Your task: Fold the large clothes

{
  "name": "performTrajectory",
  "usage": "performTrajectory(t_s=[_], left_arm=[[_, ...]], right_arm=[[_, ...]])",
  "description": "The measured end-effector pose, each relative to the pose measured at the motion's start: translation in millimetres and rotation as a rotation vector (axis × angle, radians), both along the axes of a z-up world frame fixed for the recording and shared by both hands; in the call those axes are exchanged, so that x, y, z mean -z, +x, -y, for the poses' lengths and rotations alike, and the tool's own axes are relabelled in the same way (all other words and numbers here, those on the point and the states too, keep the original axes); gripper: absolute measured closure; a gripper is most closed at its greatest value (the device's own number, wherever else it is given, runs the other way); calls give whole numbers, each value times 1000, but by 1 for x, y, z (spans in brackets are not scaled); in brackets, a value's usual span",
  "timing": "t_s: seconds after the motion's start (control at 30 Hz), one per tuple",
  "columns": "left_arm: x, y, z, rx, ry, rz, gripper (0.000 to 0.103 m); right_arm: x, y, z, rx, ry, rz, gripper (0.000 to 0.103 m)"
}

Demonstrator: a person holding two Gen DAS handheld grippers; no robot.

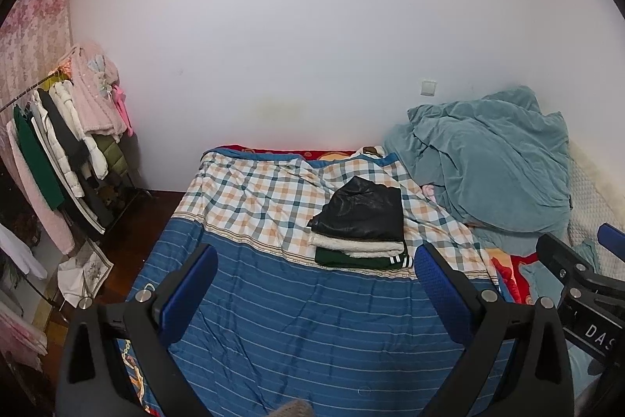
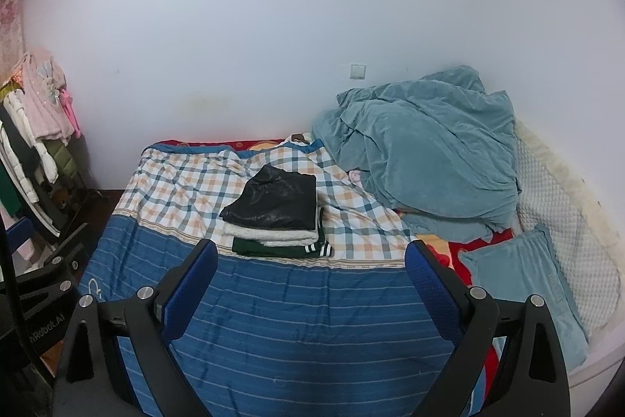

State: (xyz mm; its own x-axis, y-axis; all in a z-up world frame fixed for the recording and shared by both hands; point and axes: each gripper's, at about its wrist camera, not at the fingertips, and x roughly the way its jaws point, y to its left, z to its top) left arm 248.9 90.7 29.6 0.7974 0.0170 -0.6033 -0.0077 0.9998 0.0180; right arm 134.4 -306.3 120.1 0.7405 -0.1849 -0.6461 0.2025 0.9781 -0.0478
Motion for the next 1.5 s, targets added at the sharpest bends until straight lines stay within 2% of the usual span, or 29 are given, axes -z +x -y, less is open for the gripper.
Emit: performTrajectory(t_s=[1.5], left_arm=[[-3, -6, -5, 5, 12, 10, 0]], right_arm=[[-1, -7, -7, 5, 2, -1, 5]])
